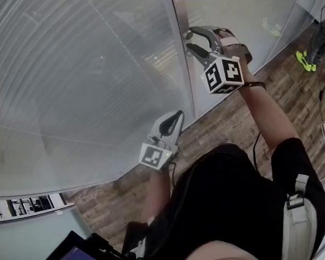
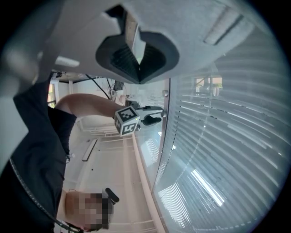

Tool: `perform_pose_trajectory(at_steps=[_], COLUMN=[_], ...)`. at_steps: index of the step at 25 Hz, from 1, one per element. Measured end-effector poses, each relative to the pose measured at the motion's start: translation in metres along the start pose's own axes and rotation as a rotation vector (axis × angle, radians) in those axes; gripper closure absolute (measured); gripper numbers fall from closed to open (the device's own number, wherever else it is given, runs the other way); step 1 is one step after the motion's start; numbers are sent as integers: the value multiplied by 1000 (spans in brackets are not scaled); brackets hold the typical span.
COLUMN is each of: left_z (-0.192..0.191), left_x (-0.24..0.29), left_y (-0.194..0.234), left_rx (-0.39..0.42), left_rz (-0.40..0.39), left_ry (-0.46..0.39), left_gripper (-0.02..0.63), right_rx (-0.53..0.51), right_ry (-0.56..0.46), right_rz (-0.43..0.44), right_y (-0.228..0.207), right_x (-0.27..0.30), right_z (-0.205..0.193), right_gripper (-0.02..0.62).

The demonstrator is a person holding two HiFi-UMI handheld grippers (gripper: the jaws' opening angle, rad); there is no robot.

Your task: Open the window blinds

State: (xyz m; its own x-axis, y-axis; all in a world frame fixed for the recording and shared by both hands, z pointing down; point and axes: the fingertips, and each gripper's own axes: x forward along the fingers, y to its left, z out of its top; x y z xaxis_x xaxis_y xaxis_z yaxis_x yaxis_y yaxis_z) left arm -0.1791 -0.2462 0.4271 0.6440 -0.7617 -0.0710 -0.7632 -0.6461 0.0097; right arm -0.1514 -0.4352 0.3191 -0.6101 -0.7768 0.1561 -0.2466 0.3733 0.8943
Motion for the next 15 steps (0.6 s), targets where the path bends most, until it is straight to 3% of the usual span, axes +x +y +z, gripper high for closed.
perform_pose_trajectory(at_steps=[5,8,9,10,15], left_z=[1,-1,-1,-1,0], left_x=[2,3,3,3,2], left_y=[-1,-3,-3,-3,0], left_rx=[2,-6,-6,-7,-4], left_rz=[-3,-6,-6,-5,4], left_ry=[-9,-8,-8,-9,-6], left_gripper=[603,603,603,603,603], right_rx=[-165,-205,-221,-236,-242], right_ry=[13,26,34,40,48], right_rz=[-12,-6,-6,-7,-3], right_y=[2,6,6,5,5], right_x=[4,6,7,8,10], right_z=[3,0,-2,-3,-5], right_gripper=[385,385,402,466,469])
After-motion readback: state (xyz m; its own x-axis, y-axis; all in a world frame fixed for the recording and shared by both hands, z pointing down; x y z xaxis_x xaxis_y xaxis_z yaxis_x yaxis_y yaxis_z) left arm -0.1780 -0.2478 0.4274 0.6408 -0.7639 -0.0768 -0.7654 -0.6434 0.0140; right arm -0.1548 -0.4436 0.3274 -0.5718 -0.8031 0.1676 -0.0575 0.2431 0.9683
